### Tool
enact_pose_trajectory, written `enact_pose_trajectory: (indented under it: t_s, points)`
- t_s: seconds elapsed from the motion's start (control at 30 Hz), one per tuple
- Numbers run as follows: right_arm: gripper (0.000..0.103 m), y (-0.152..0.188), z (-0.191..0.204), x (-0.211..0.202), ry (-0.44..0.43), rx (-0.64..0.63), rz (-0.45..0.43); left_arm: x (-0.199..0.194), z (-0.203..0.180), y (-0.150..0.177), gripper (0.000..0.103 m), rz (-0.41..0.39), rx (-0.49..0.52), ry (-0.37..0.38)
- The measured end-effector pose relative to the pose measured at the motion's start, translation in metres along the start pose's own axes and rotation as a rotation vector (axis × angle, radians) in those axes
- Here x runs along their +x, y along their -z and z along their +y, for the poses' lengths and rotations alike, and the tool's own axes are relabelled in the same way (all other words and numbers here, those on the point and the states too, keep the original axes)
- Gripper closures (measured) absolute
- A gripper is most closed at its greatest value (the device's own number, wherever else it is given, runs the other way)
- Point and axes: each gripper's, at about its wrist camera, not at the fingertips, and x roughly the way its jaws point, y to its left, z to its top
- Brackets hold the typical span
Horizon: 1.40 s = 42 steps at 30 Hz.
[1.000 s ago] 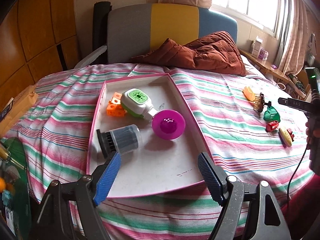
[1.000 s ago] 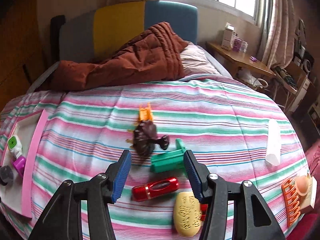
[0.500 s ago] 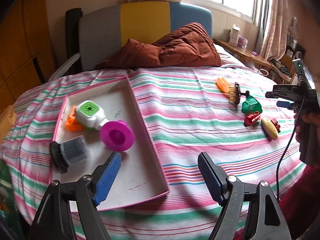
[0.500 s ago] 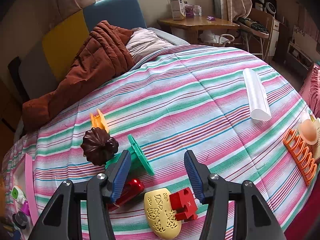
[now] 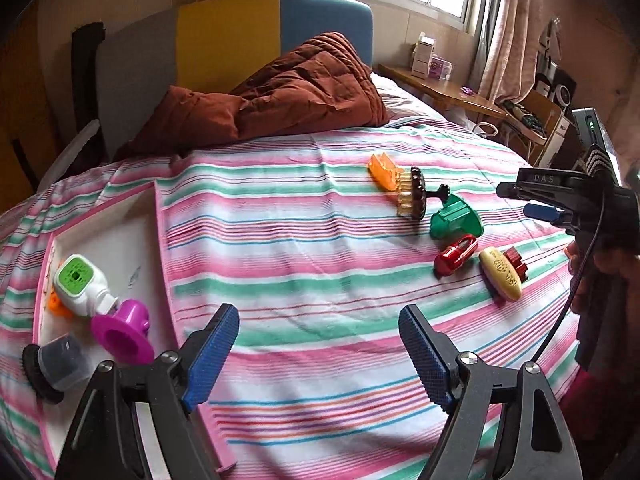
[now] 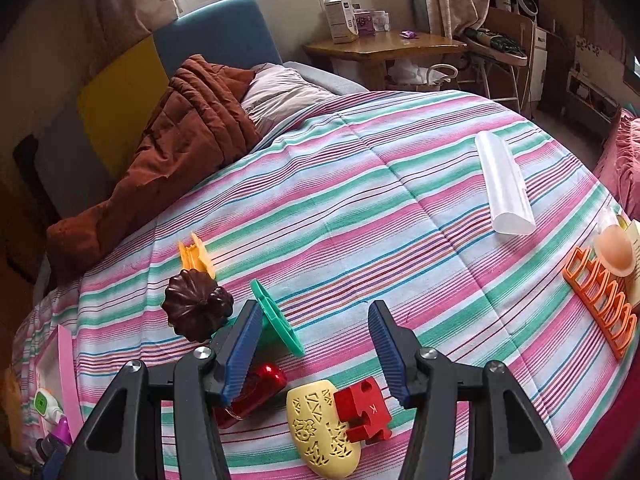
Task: Organize rigid objects
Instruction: 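Move both tools toward the brown brush and orange chute on the bedspread, then grasp the brown bristle brush with the left tool while the right tool grasps the orange chute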
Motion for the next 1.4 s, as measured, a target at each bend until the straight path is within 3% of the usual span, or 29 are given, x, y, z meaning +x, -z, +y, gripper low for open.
enact_pose_trajectory:
  t_s: [0.33,0.63,0.83,0.9,0.93,0.97,1.0,1.13,1.4]
  points:
    - [0.047,-0.003,-0.013,0.003,-0.051,0.086,0.028,0.047,-0.037,-0.060,0.018,-0.016,0.010,0.127]
    - [0.047,-0.004,-0.018,0.005,-0.104,0.125,0.051,0.099,-0.058,-0.101,0.020,-0.001,-0.021,0.188]
    - [0.047,-0.003,-0.012,0.009,-0.126,0.113,0.068,0.142,-0.065,-0.119,0.019,0.054,-0.086,0.226]
    - [0.047,-0.003,-0.011,0.010,-0.132,0.109,0.075,0.157,-0.065,-0.121,0.022,0.086,-0.109,0.250]
    - [0.047,-0.003,-0.010,0.011,-0.136,0.108,0.080,0.165,-0.065,-0.120,0.041,0.114,-0.117,0.267]
    - [0.047,-0.003,-0.010,0.011,-0.138,0.107,0.083,0.174,-0.065,-0.118,0.066,0.152,-0.118,0.288]
    - [0.047,-0.002,-0.010,0.012,-0.138,0.107,0.084,0.178,-0.063,-0.115,0.067,0.168,-0.134,0.334]
    - [0.047,-0.003,-0.014,0.013,-0.138,0.125,0.088,0.165,-0.058,-0.103,0.068,0.149,-0.136,0.352]
    - [0.047,-0.002,-0.017,0.013,-0.130,0.143,0.089,0.096,-0.037,-0.060,0.068,0.066,-0.052,0.254]
